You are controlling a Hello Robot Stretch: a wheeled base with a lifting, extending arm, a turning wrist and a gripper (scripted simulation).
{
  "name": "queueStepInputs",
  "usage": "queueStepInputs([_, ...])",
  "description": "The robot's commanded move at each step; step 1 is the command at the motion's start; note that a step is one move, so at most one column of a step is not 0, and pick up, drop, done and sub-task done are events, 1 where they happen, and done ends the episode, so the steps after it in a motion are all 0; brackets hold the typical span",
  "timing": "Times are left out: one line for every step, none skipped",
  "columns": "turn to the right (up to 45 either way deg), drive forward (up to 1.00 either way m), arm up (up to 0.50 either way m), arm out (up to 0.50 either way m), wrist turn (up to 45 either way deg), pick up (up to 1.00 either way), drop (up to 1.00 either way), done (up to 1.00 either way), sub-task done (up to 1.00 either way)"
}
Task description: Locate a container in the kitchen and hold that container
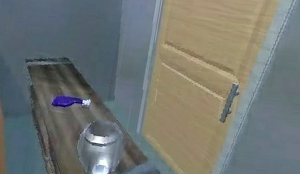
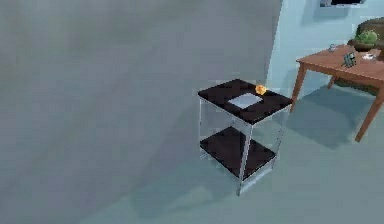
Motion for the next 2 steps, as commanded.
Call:
queueStepInputs([-45.0, 0.0, 0.0, 0.0, 0.0, 0.0, 0.0, 0.0, 0.0])
queueStepInputs([-45.0, 0.0, 0.0, 0.0, 0.0, 0.0, 0.0, 0.0, 0.0])
